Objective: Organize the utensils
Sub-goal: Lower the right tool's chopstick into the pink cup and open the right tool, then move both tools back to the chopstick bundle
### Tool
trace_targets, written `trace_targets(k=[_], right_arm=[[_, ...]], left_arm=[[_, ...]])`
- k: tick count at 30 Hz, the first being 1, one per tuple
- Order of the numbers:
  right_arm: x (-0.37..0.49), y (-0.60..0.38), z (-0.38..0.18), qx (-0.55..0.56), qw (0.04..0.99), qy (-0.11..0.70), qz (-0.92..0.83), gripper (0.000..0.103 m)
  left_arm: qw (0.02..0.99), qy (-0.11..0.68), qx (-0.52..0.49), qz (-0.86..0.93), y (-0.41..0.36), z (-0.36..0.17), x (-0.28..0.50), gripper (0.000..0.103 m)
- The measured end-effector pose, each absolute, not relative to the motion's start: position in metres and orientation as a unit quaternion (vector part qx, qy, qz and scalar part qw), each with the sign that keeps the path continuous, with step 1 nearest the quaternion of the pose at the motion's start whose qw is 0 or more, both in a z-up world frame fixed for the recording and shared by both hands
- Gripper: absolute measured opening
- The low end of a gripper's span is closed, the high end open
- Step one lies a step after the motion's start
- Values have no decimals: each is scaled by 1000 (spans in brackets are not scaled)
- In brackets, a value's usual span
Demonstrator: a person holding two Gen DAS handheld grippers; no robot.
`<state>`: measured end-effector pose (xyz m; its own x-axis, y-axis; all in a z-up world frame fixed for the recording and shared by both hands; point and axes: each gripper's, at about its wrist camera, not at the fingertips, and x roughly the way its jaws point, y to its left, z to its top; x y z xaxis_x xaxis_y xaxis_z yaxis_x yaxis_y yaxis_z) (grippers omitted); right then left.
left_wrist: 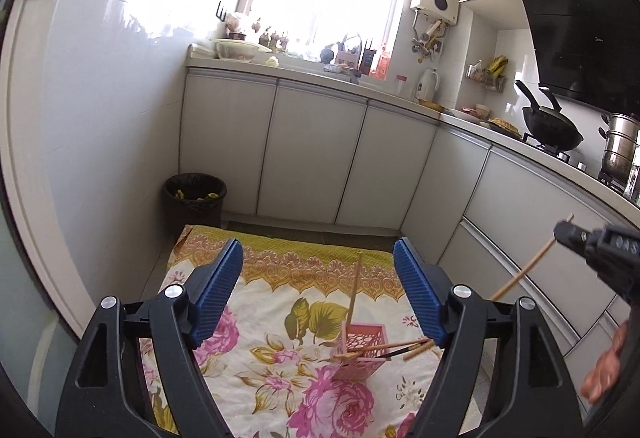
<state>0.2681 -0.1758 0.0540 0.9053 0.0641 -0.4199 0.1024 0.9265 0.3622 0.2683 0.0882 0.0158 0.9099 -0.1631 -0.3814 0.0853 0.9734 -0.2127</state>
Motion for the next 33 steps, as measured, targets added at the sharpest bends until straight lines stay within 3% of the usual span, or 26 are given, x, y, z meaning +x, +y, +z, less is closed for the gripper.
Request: trace_targets(k=[15, 16, 18, 20, 25, 28, 33], right_arm=[[363, -138, -41, 149, 955, 253, -37, 6], [362, -138, -44, 148, 955, 254, -37, 9], [356, -139, -43, 142, 957, 249, -41, 32], [342, -140, -35, 136, 962, 234, -45, 63], [294, -160, -15, 149, 963, 212, -71, 95], [256, -179, -13, 158, 958, 217, -100, 96], [201, -213, -42, 181, 928, 294, -136, 96]], left_arm=[[966, 235, -102, -45, 121, -21, 267, 74], [965, 236, -101, -45, 121, -22, 266, 74], [965, 239, -98, -45, 120, -22, 265, 74], [965, 243, -93, -44, 116, -21, 264, 74], [963, 253, -76, -52, 102, -23, 255, 80], [961, 261, -62, -64, 89, -24, 248, 83], [954, 283, -43, -89, 63, -35, 232, 91]])
